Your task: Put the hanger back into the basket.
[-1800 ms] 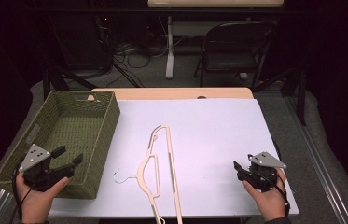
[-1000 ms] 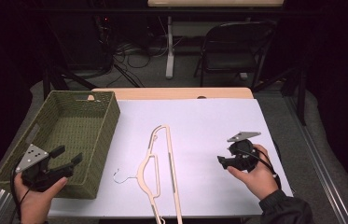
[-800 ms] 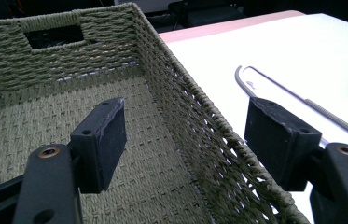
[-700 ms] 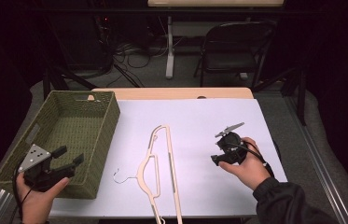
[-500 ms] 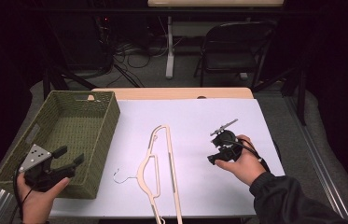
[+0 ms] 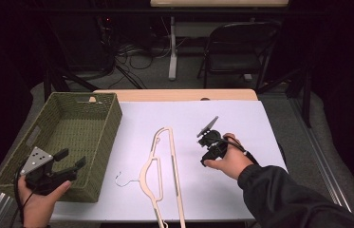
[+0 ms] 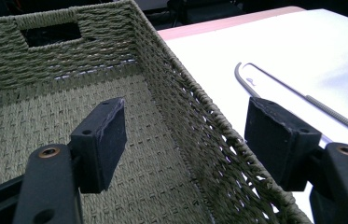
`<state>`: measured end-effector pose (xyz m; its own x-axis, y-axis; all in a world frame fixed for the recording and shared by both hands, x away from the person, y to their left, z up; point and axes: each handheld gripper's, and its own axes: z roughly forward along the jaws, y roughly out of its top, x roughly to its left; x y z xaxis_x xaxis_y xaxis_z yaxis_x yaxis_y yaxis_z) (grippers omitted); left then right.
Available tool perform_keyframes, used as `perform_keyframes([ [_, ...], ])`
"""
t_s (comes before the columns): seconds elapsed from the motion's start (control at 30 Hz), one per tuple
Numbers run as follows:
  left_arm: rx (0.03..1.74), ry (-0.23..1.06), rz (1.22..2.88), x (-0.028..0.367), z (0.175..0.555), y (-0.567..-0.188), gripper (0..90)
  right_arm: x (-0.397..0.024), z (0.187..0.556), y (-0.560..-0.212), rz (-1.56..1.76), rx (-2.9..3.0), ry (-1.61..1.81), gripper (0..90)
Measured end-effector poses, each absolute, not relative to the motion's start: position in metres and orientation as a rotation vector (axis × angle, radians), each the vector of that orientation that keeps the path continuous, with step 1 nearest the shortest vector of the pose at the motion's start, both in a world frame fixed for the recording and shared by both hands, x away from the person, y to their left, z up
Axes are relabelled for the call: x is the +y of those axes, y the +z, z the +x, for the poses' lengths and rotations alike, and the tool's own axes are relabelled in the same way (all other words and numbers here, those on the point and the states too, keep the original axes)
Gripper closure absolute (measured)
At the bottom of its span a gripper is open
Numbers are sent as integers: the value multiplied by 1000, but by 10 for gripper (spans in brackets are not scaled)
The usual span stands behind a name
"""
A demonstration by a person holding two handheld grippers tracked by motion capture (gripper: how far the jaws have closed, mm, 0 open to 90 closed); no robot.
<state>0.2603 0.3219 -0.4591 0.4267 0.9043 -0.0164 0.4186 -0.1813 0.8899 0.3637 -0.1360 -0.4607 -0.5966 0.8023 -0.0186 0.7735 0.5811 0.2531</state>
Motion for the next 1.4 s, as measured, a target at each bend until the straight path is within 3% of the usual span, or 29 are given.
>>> perform_keyframes([
  [0.97, 1137, 678, 1794, 320, 262, -460, 294, -46, 380, -496, 1282, 2830, 190, 498],
  [1.4, 1137, 673, 1796, 320, 263, -461, 294, -30, 385, -510, 1271, 2857, 153, 485],
])
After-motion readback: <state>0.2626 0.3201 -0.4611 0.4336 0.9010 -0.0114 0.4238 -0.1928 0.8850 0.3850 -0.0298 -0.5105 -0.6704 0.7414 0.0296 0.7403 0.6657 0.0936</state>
